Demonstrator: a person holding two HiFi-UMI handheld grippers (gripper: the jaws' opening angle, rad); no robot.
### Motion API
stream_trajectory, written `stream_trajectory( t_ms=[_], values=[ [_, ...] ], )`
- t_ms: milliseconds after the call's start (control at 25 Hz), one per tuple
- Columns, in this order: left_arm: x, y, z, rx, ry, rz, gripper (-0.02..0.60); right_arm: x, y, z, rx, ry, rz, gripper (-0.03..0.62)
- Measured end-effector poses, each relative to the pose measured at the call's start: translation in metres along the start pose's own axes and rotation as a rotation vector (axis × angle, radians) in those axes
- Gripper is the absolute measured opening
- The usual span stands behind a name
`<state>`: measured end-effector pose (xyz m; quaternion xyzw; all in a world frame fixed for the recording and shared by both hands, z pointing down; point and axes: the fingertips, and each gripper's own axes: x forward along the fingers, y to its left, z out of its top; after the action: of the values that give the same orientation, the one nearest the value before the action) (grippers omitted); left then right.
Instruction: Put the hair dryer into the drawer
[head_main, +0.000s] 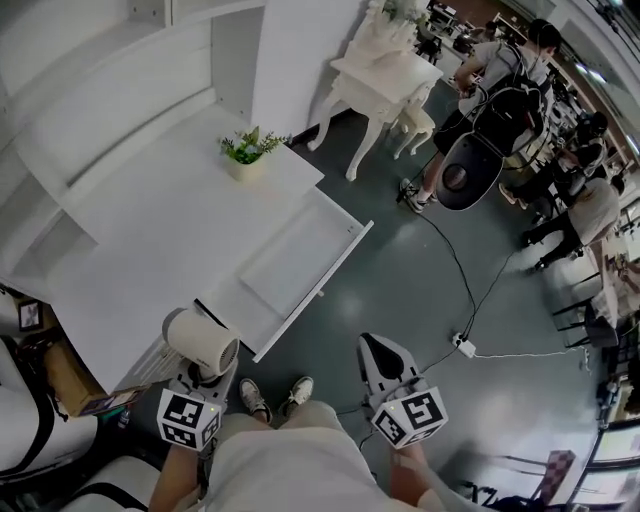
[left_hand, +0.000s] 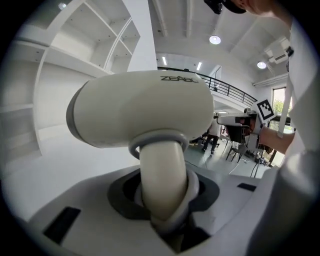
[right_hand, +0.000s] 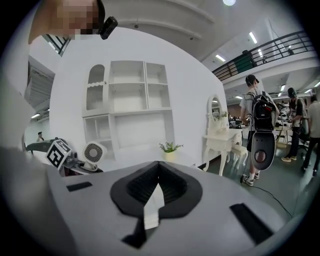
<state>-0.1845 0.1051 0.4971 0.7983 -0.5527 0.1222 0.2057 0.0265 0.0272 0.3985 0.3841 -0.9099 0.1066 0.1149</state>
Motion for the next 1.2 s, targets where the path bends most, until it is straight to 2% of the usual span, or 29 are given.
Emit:
stream_trajectory(
  t_ms=[160, 480, 720, 920, 1200],
  values=[
    [0.034, -0.002, 0.002, -0.001, 0.034, -0.028, 0.143, 0.007, -0.03, -0.007, 0.026, 0.01, -0.028, 0.008],
    [0.081, -0.005, 0.017, 0.019, 0.081, 0.02, 0.144, 0.04, -0.086, 0.006, 0.032, -0.009, 0.013, 0.008],
    [0.114, 0.0, 0.011, 0.051, 0.133, 0.055, 0.144, 0.055, -0.108, 0.015, 0.018, -0.02, 0.043, 0.008],
    [0.14, -0.003, 0.009, 0.039, 0.15, 0.035, 0.144, 0.056, -0.122, 0.016, 0.021, -0.019, 0.033, 0.008],
    [0.18, 0.006, -0.004, 0.085, 0.207, 0.026, 0.144, 0.046, -0.132, 0.001, 0.039, 0.016, 0.004, 0.008]
  ],
)
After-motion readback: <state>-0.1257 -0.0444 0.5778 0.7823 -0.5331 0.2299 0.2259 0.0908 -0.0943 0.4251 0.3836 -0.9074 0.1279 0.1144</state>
